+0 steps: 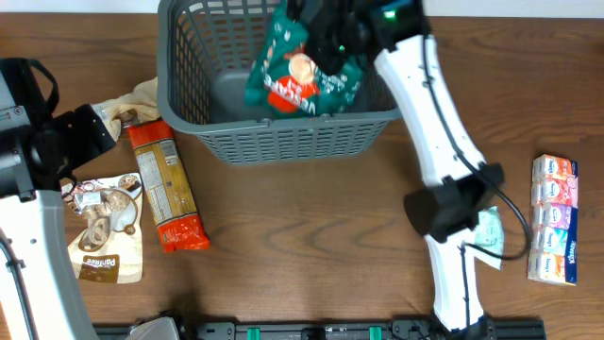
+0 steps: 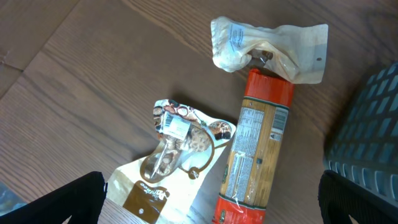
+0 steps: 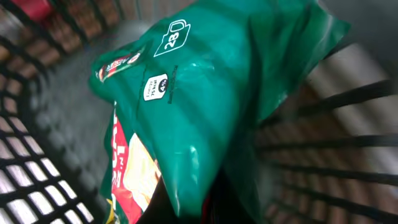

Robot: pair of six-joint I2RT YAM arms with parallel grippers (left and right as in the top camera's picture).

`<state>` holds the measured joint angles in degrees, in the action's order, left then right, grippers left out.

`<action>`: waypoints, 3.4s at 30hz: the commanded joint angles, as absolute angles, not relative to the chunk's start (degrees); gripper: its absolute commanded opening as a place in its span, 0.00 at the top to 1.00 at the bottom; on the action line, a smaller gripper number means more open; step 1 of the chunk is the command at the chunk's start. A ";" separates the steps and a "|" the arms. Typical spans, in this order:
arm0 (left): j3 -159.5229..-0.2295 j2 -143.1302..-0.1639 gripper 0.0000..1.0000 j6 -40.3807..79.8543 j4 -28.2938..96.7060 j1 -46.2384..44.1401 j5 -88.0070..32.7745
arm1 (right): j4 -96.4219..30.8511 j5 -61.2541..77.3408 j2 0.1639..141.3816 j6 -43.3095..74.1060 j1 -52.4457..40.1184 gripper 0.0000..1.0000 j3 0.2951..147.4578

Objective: Pack container
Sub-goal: 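Move the Nescafé bag over the basket and open the right gripper, then grasp the light blue wet-wipe pack with the right gripper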

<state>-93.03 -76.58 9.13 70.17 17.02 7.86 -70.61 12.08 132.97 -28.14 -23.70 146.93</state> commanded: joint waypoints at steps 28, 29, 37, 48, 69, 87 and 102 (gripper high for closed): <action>-93.97 -72.79 0.01 5.56 68.18 16.88 0.16 | -83.22 -2.13 104.01 0.34 -6.57 0.01 149.34; -93.97 -72.79 0.01 5.50 68.20 16.88 0.19 | -86.59 -3.55 102.83 2.11 -3.77 0.01 149.34; -93.97 -71.18 0.01 1.63 67.29 12.75 0.19 | -97.34 -2.35 92.90 3.79 11.46 0.01 145.47; -87.61 -63.09 0.01 -0.38 67.55 3.40 0.49 | -94.19 -1.06 66.87 5.58 12.34 0.01 101.16; -61.56 -45.47 0.02 0.21 59.90 2.85 0.64 | -51.81 -8.47 67.92 7.14 12.75 0.01 47.07; -61.56 -45.71 0.01 0.21 59.86 2.85 0.64 | -41.91 -7.20 70.74 10.92 20.56 0.03 36.18; -61.56 -45.71 0.01 0.19 59.88 2.85 0.64 | -20.25 -6.44 70.83 11.97 21.19 0.04 22.85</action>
<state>-61.41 -45.60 0.14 59.81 3.09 0.38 -22.31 -7.18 70.85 11.00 20.78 25.17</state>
